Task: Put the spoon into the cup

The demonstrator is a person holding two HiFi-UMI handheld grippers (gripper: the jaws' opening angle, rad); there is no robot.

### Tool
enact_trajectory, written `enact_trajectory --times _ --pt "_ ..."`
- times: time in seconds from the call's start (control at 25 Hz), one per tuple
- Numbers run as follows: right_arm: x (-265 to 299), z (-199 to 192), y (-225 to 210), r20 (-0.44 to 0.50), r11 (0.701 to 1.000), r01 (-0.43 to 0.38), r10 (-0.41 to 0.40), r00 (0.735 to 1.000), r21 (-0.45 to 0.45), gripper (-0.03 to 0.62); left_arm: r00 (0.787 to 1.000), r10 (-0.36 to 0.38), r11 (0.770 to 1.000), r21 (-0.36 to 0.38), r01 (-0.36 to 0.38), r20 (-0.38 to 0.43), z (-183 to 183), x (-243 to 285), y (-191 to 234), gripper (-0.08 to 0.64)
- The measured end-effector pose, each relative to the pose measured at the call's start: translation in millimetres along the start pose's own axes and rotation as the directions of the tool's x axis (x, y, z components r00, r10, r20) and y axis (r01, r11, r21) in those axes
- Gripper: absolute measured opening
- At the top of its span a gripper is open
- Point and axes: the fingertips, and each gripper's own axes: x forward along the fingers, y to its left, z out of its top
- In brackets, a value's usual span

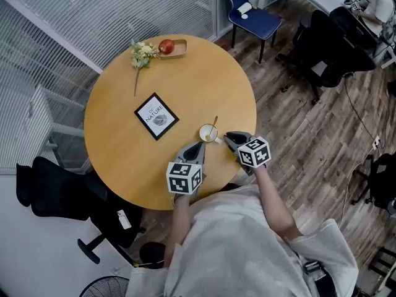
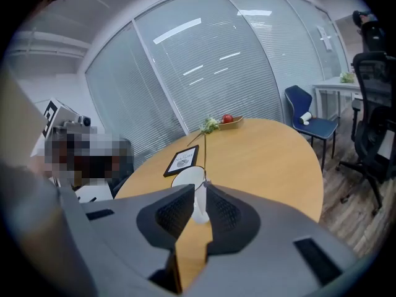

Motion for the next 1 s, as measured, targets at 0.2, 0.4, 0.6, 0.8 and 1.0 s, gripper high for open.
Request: enact_trajectory --times 0.2,0.4,0.6,0.8,1.0 --pt "0.0 -1.2 1.6 -0.015 1.0 0.004 -0.004 1.0 -0.029 0.046 1.0 0.025 1.0 -0.007 -0.025 -0.019 -9.1 -0.9 7.5 0.009" --pt "-0.5 -6.4 -5.6 -0.028 1.0 0.019 -0.019 0.999 -0.016 0.023 0.999 0.032 0.999 -0.019 -0.033 -0.039 -21.6 1.5 12.3 0.009" --pt "-6.5 -12.3 -11.8 -0.035 0.999 0.034 -0.034 0.999 0.0 -0.002 0.998 0.042 0.998 -0.046 -0.043 -0.038 -27.6 2.5 13.0 0.009" --pt "-4.0 -13.1 -8.1 -0.041 1.0 0.029 -0.029 0.999 -0.004 -0.002 0.998 0.047 0.998 -0.047 -0.049 -0.038 -28.0 -0.2 15.6 0.009" --pt "0.1 -12.3 -4.2 -0.043 1.0 0.018 -0.018 0.999 -0.011 -0.002 0.997 0.06 0.997 -0.05 -0.062 -0.039 -30.2 -3.5 19.7 0.009"
